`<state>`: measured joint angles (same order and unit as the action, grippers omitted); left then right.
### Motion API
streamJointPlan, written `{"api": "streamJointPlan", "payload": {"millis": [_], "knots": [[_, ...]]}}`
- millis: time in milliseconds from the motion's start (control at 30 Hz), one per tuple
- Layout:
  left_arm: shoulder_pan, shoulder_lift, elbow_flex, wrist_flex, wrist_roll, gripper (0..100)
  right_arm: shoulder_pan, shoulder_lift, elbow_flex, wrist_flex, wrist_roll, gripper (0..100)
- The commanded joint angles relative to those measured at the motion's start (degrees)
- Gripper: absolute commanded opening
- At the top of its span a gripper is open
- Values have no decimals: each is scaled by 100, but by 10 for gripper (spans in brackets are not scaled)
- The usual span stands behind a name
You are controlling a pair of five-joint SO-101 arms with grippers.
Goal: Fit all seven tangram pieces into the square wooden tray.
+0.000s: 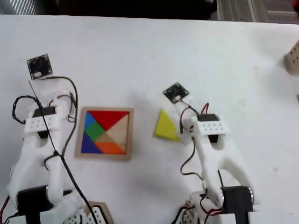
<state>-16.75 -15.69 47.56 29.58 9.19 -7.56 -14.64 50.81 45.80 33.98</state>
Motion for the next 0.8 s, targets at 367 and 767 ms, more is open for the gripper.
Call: {"api": "streamJointPlan", "payload": {"millis": [367, 767], "knots": [[154, -13, -141, -123, -70, 27, -1182, -224, -220, -453, -844, 18], [347, -4, -88, -149, -79, 27, -1341, -295, 18, -453, -448, 244]]}}
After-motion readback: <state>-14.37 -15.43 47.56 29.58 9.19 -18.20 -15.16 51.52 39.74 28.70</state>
